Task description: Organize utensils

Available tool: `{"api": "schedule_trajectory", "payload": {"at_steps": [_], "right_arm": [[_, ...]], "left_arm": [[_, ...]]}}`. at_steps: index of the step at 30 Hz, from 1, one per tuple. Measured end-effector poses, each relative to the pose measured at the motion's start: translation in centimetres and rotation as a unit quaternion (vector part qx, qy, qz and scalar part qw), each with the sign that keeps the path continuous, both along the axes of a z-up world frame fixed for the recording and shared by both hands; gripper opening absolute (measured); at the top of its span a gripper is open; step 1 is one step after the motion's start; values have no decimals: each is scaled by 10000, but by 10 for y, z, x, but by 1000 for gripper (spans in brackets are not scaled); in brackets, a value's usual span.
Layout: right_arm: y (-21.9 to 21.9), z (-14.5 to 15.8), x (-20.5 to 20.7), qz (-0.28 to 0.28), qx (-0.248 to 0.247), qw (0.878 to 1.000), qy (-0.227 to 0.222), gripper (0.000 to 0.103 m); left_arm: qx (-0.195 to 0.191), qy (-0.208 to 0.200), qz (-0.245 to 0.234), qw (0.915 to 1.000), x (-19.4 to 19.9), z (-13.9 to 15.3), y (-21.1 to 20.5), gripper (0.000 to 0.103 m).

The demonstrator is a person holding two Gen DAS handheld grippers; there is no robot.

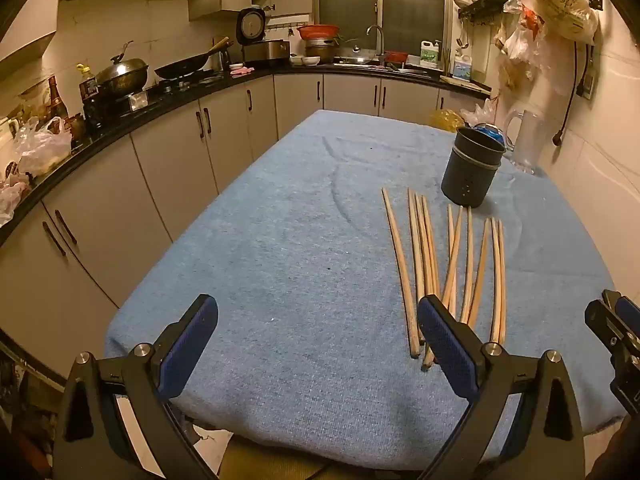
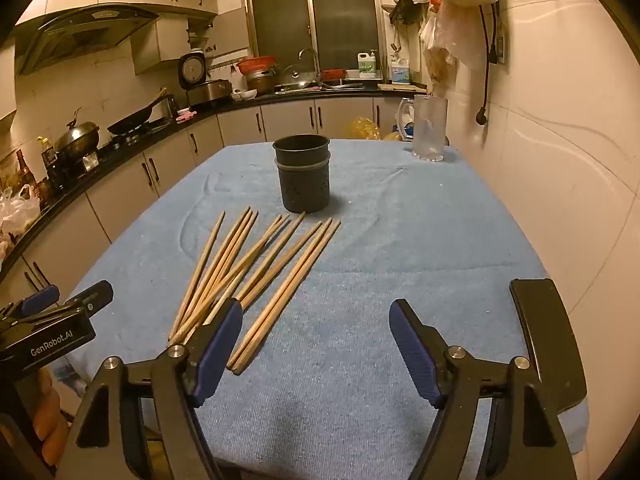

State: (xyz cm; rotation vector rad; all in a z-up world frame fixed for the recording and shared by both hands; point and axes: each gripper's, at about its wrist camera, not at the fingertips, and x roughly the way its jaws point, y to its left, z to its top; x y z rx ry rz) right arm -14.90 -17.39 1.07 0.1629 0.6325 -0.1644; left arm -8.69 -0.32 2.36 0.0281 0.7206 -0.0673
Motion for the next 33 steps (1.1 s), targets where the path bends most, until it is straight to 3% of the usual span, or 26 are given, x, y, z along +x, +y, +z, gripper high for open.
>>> {"api": "schedule_trajectory", "payload": {"at_steps": [19,24,33], "right_arm": [[-1,-6,2,5,44,9999,132,80],[-2,-7,2,-1,46,9999,120,80],[-2,-8,3,6,56,9999,113,80]], "left_arm": [[136,-151,-25,9998,-5,2,-5,99],[-66,-180,-149,9997,-6,3,-2,99],[-6,-155,-199,9997,-6,2,-5,99]]}}
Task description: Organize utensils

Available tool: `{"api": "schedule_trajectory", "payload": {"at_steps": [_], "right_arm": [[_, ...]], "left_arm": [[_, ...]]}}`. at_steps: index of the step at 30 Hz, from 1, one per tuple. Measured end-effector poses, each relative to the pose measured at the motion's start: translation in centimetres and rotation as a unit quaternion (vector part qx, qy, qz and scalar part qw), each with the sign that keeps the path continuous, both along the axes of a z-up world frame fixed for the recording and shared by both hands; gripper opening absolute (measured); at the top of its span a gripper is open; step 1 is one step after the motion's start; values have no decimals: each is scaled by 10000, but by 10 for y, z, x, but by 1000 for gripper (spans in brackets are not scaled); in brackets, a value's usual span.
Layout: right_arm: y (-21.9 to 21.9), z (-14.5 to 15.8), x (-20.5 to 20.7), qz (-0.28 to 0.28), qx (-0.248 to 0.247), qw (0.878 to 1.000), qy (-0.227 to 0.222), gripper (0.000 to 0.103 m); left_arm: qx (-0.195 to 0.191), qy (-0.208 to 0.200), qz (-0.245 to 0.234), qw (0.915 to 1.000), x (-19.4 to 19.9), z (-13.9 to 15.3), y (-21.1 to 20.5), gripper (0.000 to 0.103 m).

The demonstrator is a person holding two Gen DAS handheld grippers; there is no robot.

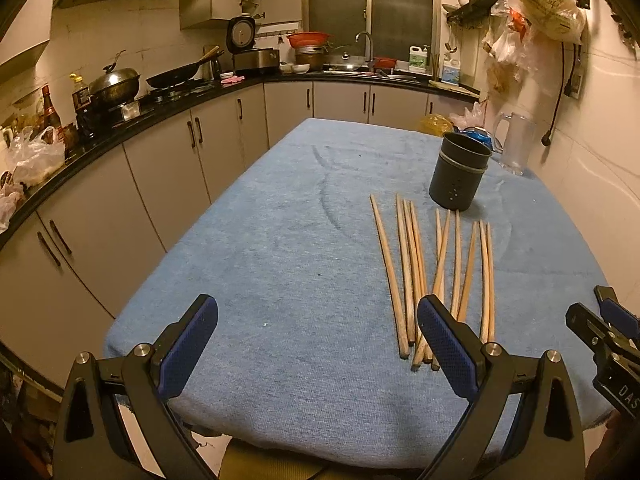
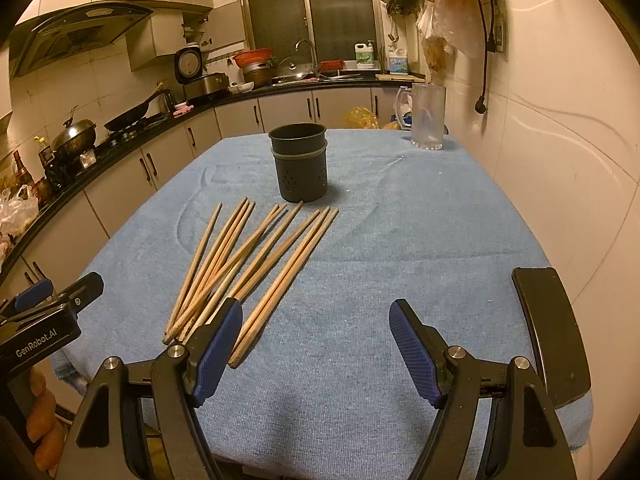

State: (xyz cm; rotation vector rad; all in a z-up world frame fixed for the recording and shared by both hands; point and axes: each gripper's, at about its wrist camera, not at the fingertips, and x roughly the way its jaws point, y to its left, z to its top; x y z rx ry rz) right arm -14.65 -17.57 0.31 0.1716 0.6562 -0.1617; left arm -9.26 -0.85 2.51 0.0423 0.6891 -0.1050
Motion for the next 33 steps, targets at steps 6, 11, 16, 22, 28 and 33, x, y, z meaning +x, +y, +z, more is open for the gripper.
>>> {"api": "schedule_trajectory", "payload": {"at_steps": [6,11,16,22,28,33], "right_arm": [[0,0,0,12,40,10000,-25,80],[0,-2,2,51,70,10000,11,77],[-1,-5,8,59,51,9999,100,74],[-1,-4,12,58,164,9997,175,74],[-12,6,26,104,349,9991,219,74],[-28,9,48,-20,427,9984,383,74]], "left_arm": [[-2,54,-17,10000,2,-2,1,99],[6,124,-46,9999,5,-4,0,99],[17,144,-56,9999,7,-6,-1,100],[49,147,-102,9998,10,-5,-2,99],[25,338,-240,9991,30,-3,2,99],[-39,651,-250,9976,57,-10,6,95]]}}
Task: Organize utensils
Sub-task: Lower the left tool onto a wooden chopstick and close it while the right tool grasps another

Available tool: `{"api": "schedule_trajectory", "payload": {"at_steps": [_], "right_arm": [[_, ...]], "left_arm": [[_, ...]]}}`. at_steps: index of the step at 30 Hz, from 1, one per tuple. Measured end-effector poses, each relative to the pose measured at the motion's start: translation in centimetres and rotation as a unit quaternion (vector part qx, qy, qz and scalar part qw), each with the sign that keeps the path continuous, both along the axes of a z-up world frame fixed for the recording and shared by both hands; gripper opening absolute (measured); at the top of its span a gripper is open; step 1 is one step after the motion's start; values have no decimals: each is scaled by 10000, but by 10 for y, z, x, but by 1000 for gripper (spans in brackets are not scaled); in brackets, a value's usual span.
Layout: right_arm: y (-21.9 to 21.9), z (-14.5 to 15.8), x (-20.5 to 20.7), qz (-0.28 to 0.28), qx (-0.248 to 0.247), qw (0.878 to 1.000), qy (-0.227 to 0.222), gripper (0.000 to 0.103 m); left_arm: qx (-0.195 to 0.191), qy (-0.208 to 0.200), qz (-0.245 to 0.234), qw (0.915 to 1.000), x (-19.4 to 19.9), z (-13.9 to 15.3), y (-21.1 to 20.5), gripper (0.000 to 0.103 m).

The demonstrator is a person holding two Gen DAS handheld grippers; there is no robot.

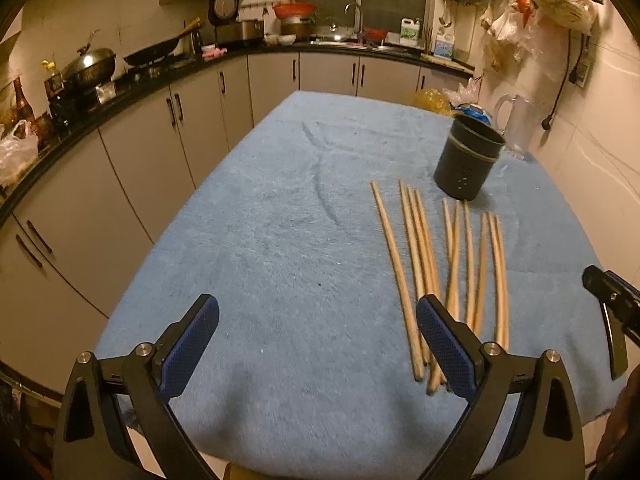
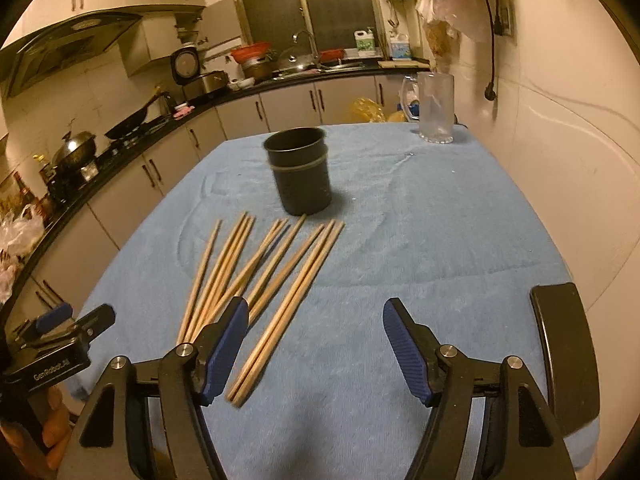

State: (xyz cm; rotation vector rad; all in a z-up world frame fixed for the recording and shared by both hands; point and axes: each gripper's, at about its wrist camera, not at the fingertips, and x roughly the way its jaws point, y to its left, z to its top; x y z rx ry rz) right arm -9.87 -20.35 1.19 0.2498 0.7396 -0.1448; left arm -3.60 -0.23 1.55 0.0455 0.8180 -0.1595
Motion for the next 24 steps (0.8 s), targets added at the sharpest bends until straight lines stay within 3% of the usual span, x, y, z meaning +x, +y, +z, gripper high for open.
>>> {"api": "schedule_trajectory", "payload": {"at_steps": [2,4,7,12,15,20,24], "right_arm": [[-6,-2,11,-27,-56,9998,187,72],[-13,-6,22,15,-42,9993,362,69],[-28,-11,43,130,389,9974,587,51],[-49,-22,86,-19,988,9891,1090,43],[-50,-27,107,-46,965,9865,1322,42],[-65,-48,140,-245,1530,9734,1690,22],[-70,-58,156,-308,1867,9647,1834,21]], "left_arm": [[31,150,-11,9999,12,-5,-1,88],[53,453,-116,9989,31,-10,-4,73],[-29,812,-284,9963,55,-15,-9,63],[-213,1512,-520,9869,101,-24,-23,40],[-223,1787,-634,9816,123,-28,-33,34],[-149,1993,-724,9772,149,-33,-49,31],[-102,2103,-754,9747,165,-35,-60,27]]}}
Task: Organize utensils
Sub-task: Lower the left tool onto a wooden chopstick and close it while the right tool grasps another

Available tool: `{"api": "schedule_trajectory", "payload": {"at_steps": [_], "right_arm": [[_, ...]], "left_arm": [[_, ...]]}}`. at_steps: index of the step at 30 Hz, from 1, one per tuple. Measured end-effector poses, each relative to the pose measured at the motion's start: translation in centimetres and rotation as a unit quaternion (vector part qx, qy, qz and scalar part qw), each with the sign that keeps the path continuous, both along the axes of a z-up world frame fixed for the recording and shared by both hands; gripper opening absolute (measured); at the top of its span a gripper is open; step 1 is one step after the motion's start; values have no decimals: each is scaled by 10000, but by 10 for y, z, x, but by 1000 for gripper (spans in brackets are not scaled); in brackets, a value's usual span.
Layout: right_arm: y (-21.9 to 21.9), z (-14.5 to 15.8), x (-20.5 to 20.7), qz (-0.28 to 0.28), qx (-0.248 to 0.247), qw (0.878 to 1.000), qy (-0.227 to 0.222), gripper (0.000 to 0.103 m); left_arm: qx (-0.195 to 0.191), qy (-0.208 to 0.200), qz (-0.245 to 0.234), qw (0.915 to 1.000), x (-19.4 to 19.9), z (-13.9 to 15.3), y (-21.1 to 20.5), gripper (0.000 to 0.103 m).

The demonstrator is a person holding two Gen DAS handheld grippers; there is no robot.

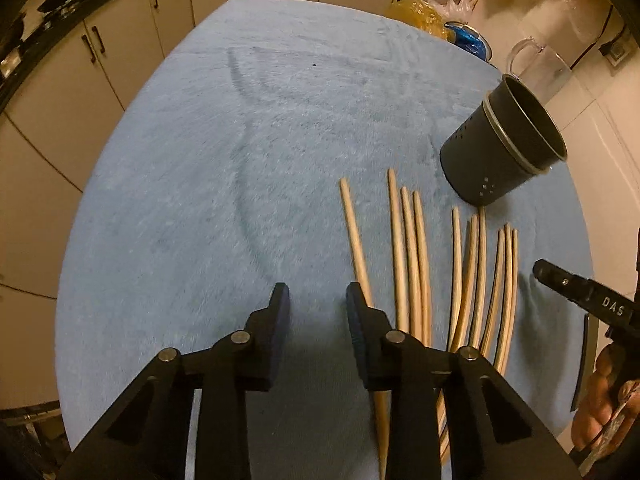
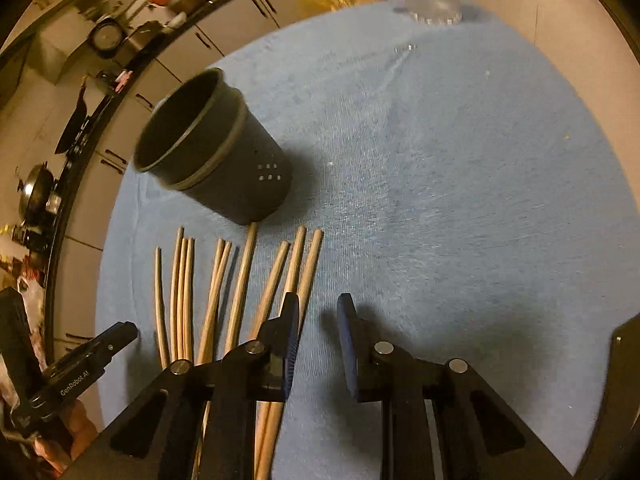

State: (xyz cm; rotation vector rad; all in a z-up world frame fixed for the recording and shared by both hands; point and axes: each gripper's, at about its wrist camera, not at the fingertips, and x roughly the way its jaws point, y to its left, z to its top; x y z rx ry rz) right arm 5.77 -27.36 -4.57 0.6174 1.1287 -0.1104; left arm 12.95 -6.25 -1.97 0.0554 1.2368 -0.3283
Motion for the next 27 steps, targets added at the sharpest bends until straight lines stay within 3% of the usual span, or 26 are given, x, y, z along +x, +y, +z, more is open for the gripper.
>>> {"api": "schedule_trajectory", "payload": {"at_steps": [6,24,27], "right_arm": [[1,-3,16,-41,46,10000,56,21],[23,-8,52,312,-894,9938,588,14],[24,-8,56,377,-982,9925,618,9]], "left_arm": [[147,38,-42,9999,15,-4,-14,26],[420,81,-216,9989,40,-16,-41,23],[687,-27,-211,9974,41,-17,-46,10]]}}
